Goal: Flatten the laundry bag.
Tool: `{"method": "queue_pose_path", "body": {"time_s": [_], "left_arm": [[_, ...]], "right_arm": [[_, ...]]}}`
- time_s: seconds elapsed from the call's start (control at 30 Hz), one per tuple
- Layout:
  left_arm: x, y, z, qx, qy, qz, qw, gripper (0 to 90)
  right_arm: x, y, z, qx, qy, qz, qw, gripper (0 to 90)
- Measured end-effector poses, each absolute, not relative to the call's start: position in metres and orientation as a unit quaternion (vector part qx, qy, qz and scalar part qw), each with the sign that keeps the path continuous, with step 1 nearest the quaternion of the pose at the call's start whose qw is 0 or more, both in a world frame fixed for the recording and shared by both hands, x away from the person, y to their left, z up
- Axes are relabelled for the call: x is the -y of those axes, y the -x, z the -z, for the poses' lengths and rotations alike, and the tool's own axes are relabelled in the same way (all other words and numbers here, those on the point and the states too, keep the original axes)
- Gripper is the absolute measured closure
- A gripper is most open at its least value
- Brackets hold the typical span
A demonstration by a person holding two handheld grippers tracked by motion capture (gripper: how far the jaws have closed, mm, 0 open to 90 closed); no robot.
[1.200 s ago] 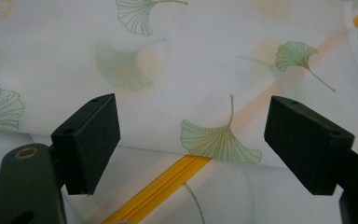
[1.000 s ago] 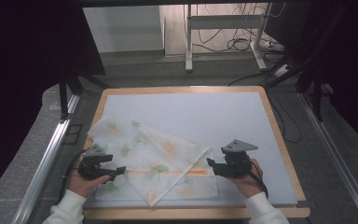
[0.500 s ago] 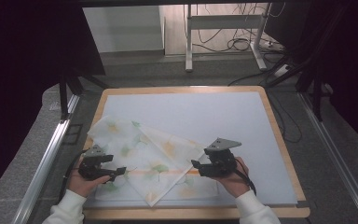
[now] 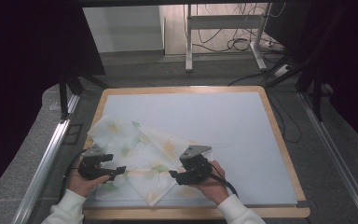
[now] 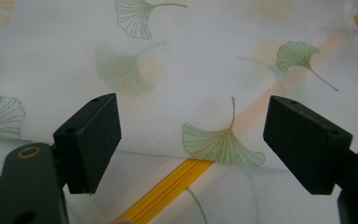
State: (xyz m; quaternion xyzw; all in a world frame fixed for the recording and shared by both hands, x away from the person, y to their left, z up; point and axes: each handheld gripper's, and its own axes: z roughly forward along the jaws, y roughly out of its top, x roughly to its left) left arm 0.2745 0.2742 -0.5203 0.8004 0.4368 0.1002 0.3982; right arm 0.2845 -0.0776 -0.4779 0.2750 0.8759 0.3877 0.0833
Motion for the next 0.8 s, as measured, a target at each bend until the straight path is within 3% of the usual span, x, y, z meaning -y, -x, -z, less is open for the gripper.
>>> {"method": "queue_pose_path", "body": {"time_s": [0.8], "left_arm": [[-0.274, -0.273, 0.519, -0.439, -0.795, -0.103, 0.405, 19.4]], "right_arm": [[0.005, -0.255, 0.502, -0.914, -0.203, -0.349, 0.042, 35.3]]}}
